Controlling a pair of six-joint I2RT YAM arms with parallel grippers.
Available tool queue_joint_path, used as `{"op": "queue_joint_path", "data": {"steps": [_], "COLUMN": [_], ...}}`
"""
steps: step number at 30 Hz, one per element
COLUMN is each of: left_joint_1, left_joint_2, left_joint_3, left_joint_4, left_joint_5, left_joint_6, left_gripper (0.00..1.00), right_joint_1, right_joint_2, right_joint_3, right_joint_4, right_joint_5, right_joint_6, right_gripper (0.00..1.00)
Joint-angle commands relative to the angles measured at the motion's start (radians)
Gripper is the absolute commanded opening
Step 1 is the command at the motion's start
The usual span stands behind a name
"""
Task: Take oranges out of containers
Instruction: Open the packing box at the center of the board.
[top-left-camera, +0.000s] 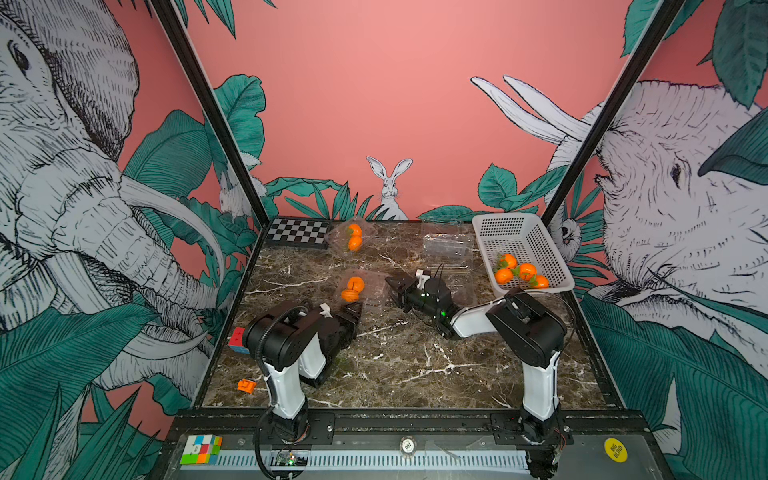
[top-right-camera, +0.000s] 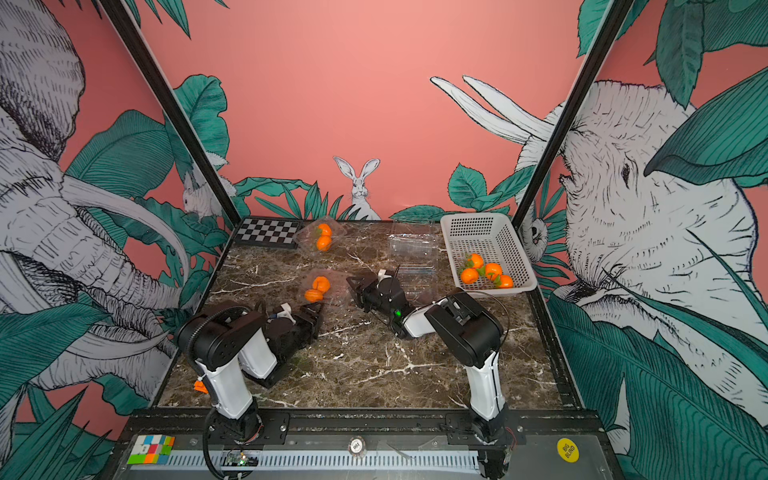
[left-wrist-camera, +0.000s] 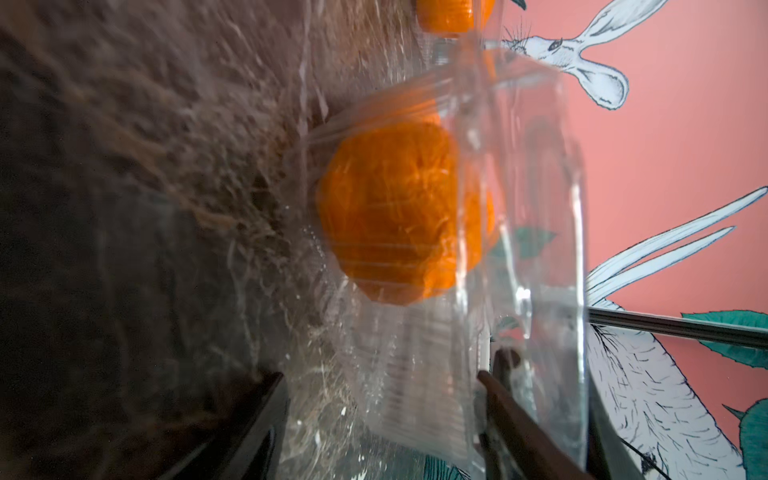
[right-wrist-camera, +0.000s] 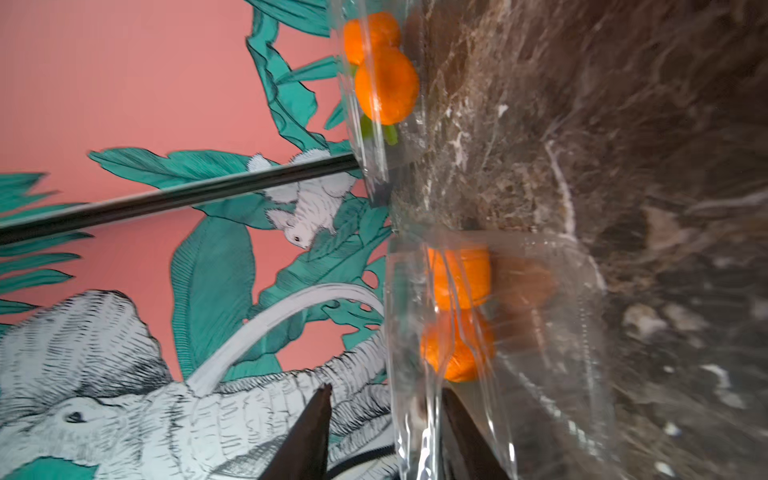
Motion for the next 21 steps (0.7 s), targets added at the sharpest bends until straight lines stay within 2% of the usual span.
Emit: {"op": "queue_joint_path", "data": {"steps": [1,7,9,16,19,21], "left_joint_1": [0.022,0.024,0.025,0.061,0.119,0.187], "left_joint_2": [-0.073,-0.346,-0.451,-0.703,-0.787,-0.787], "left_joint_3": [-0.018,0.025,0.038,0.071,0.138,0.211], "left_joint_4": [-0.235,-0.627,-0.770,-1.088,-1.245,-1.324], "left_joint_5": [0.023,0.039,0.032,0.047,0.070,0.121], "left_joint_6": [0.043,0.133,0.171,0.284,0.375,0.449], "left_gripper": [0.73,0.78,0.82,0.97,0.99,0.99], "right_joint_1": [-0.017,-0.038,-0.042,-0.047,-0.045,-0.041], "right_joint_2": [-0.065,-0.147,-0.160,-0.166,-0.172,-0.185], "right_joint_3": [0.020,0.088,0.124,0.213,0.240,0.242], "right_joint_4": [-0.152,-0.473,-0.564,-0.754,-0.833,-0.883], "right_joint_5": [-0.101,-0.102,-0.100,-0.077,-0.061,-0.032], "right_joint_6": [-0.183,-0.432,-0.502,-0.659,-0.726,-0.771], "right_gripper": [0.45,0.51,0.55,0.65,0.72,0.78]}}
